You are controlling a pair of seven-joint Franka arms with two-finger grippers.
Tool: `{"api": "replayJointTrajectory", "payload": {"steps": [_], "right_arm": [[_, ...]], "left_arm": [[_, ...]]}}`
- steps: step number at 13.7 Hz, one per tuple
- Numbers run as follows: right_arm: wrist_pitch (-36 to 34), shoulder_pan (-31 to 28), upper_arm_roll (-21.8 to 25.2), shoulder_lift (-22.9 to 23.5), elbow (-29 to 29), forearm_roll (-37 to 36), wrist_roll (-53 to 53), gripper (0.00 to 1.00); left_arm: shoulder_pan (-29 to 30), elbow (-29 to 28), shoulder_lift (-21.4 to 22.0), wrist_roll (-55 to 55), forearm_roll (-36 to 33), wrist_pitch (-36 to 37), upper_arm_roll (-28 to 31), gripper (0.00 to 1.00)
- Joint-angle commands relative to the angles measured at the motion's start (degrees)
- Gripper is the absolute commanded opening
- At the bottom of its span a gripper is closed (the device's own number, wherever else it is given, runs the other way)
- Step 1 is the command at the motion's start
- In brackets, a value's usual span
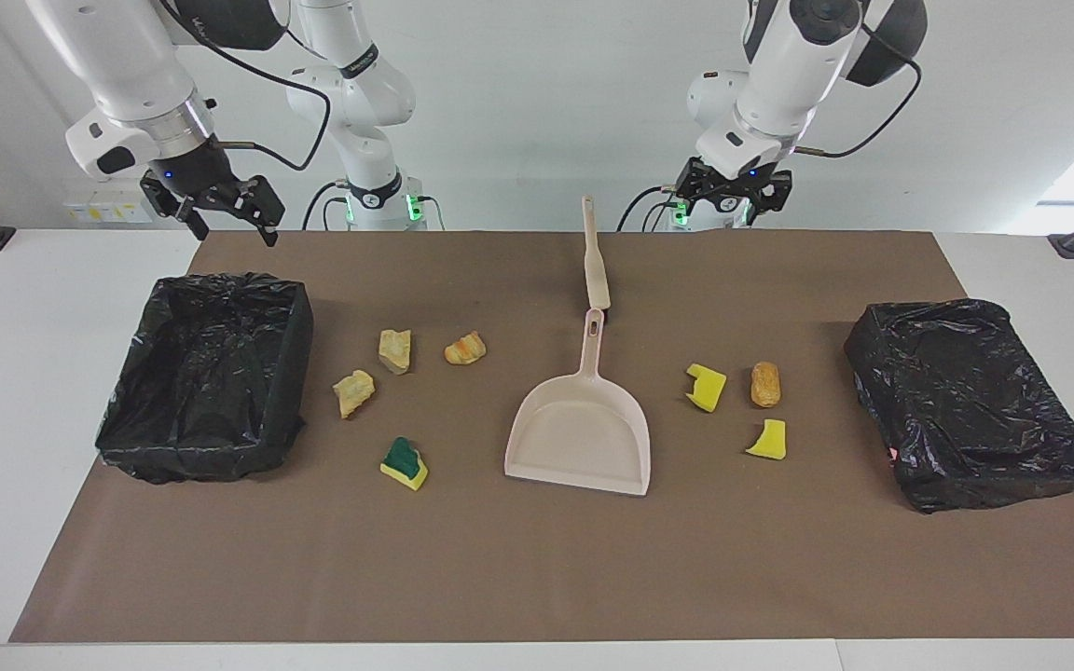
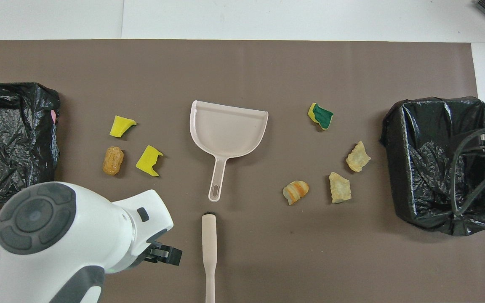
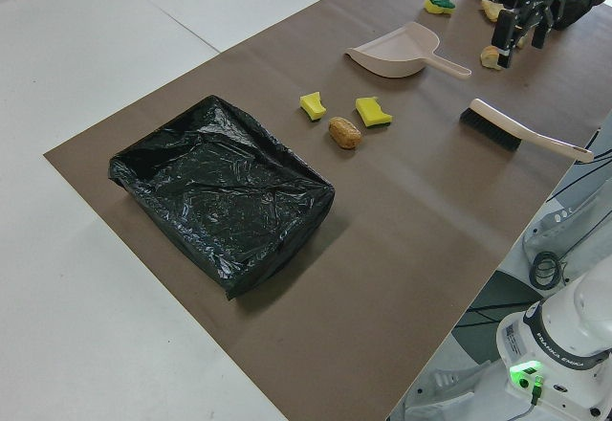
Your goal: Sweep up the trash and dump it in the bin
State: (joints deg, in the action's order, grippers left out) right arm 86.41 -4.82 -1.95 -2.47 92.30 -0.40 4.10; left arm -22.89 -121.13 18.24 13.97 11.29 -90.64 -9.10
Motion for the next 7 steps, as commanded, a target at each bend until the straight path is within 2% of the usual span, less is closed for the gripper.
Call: {"api": "replayJointTrajectory", "payload": {"steps": [1, 4, 7], "right_arm": [[-1.2, -0.4, -0.2, -0.8, 0.4, 0.5, -1.0, 1.0], [-1.0, -0.5, -0.2, -1.1, 1.2, 0.5, -0.9, 1.0], [-1.2, -0.5, -0.2, -1.3, 1.5, 0.8, -0.9, 1.0]], "left_arm": [[-5.9, -7.2, 3.6, 6.5, 1.4, -6.4, 1.0, 1.0], [-13.7, -14.0, 3.2, 14.2, 1.4, -16.1, 0.9, 1.0], [-19.3, -18.3, 0.2, 19.2, 1.4, -22.5, 0.8, 1.0]]}}
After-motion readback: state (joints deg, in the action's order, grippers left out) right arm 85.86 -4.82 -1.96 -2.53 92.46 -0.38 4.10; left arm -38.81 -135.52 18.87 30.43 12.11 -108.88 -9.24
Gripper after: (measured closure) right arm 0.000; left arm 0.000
